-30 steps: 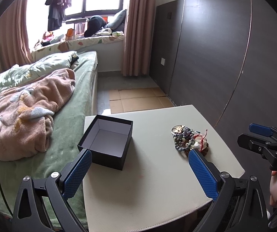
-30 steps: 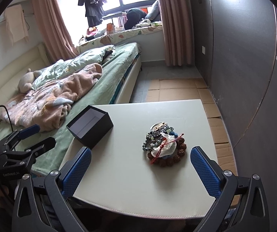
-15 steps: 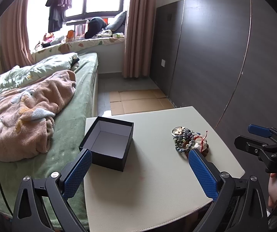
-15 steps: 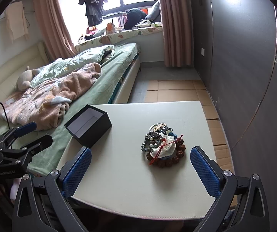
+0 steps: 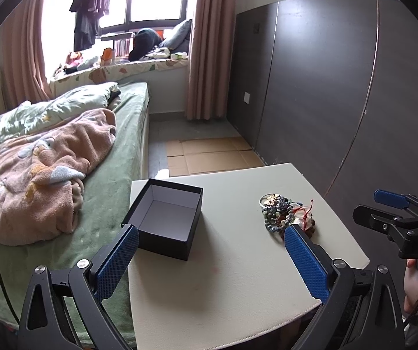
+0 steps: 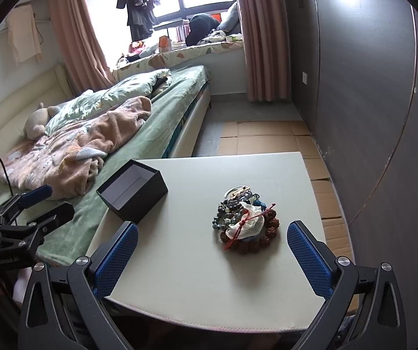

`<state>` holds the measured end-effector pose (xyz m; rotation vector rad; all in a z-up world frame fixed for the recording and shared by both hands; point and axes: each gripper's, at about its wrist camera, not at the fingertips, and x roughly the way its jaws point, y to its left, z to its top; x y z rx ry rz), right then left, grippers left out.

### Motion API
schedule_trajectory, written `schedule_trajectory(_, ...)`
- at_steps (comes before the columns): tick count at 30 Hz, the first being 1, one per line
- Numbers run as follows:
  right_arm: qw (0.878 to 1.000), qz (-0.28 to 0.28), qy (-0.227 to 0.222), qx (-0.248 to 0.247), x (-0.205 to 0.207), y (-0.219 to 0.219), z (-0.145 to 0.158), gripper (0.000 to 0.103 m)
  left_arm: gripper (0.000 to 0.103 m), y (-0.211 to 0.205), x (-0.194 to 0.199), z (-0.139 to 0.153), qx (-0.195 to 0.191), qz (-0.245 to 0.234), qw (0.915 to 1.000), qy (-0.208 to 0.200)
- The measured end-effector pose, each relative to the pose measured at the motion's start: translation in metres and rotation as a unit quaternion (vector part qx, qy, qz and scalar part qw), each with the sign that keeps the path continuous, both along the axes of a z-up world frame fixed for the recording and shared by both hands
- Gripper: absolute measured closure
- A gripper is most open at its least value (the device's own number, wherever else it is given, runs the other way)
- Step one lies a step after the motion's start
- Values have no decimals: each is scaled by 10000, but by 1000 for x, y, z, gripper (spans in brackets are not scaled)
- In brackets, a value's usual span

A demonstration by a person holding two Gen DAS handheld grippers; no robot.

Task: Organize jewelry

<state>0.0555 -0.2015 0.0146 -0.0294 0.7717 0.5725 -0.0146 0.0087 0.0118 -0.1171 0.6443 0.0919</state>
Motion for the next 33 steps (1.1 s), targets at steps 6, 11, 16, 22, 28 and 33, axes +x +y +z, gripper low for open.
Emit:
schedule_trajectory(6,10000,-47,5,40,2,-1,0,0,3,0,0,0,-5,3,10000,7)
schedule_trajectory(11,10000,-44,-1,38,2,-1,0,0,3,0,0,0,4,-1,10000,6)
schedule_trajectory(16,10000,-56,12,61,3,-3,0,0,3,1,1,0,-50,25,10000,8)
schedule_trajectory(22,9997,-99,91,186,8,-7,-3,0,3,-1,3,0,-63,16,10000,-39)
schedule_trajectory(28,9981,-234,293,482,16,-14,-11,0,3,3,14,-12,-98,97,9999,-38)
schedule_trajectory(33,9898,-625,927,884,40,-26,-34,0,3,-1,32,-24,-205,58,9997,138)
